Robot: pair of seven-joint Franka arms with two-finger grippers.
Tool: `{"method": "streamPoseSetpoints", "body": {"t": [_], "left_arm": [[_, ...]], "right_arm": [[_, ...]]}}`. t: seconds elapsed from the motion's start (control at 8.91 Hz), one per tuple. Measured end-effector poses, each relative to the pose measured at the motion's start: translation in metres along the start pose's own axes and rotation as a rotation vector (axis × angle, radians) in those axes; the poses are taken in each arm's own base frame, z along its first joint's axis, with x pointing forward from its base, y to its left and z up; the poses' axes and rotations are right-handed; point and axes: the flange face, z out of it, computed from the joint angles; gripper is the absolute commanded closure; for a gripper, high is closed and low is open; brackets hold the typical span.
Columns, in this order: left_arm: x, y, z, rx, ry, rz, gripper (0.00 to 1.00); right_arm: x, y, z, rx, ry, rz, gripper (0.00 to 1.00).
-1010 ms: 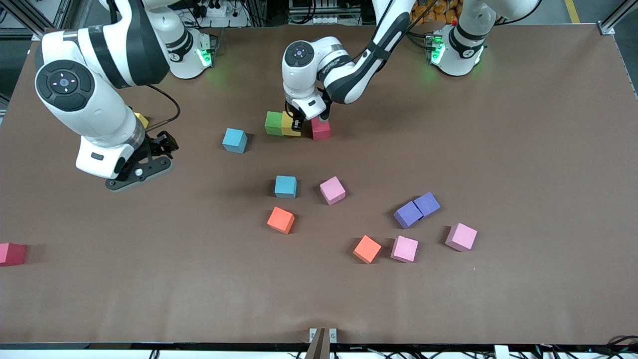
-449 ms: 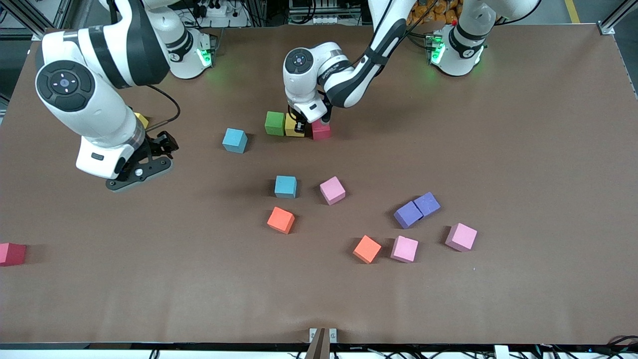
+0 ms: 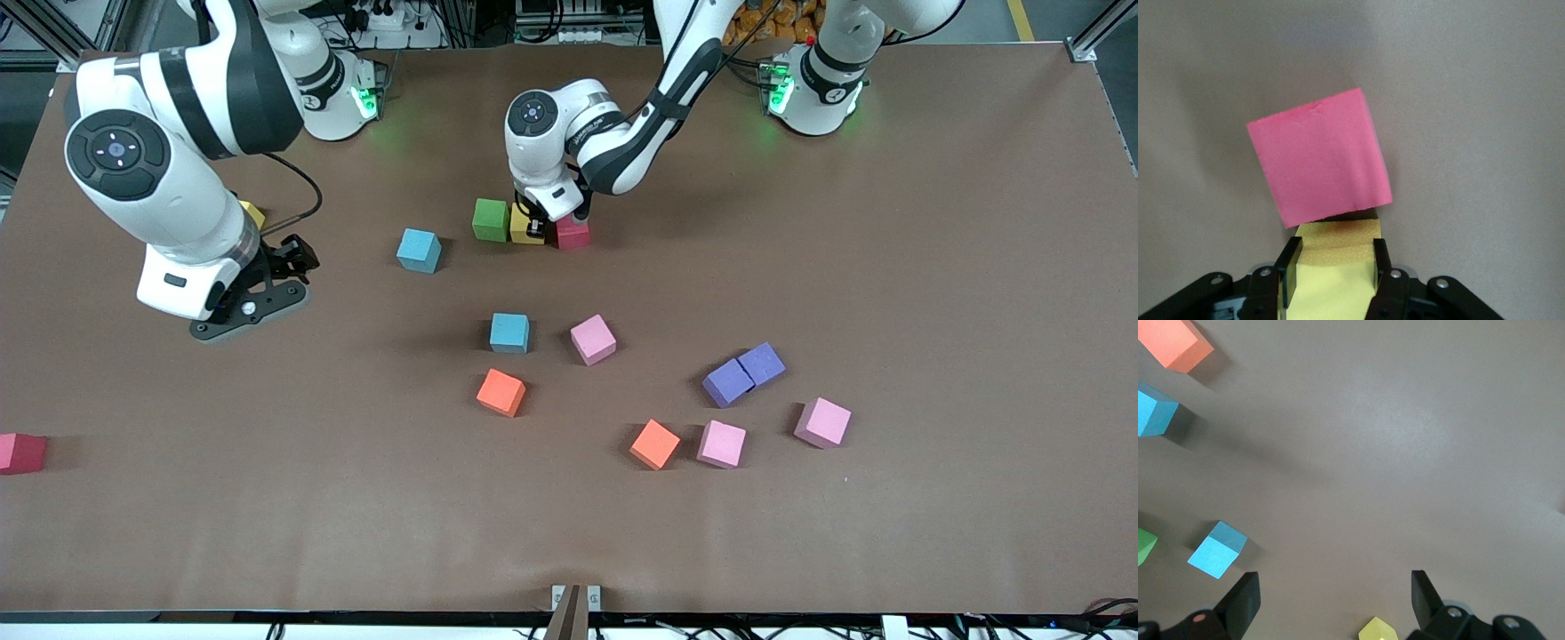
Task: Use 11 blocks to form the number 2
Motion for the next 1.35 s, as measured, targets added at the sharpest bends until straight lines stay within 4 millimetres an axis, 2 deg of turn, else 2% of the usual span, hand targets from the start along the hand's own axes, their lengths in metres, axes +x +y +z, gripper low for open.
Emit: {"method": "streamPoseSetpoints", "body": {"t": [0.34,1.01,1.12,1.23,1.35], "left_arm": [[-0.0051,0.0035,-0.0036,-0.008,-0.012,0.000,1.00],[-0.0070,0.0059,0.0033,-0.003,-0.009,-0.001,1.00],[-0.0070,0.0059,0.0034,-0.004,-0.009,0.000,0.96],[-0.0070,0.0059,0.0034,-0.004,-0.009,0.000,0.25],[-0.0070,0.0059,0.0034,-0.004,-0.008,0.010,0.24]], "right_arm": [[0.0001,-0.0001,-0.0001,0.001,0.001,0.000,0.00],[0.0001,-0.0002,-0.0001,0.001,0.001,0.000,0.00],[0.0001,-0.0002,-0.0001,0.002,0.001,0.000,0.00],[0.0000,0.0002,-0.0003,0.002,0.001,0.001,0.00],[-0.0005,0.0021,-0.0010,0.002,0.002,0.005,0.00]]}}
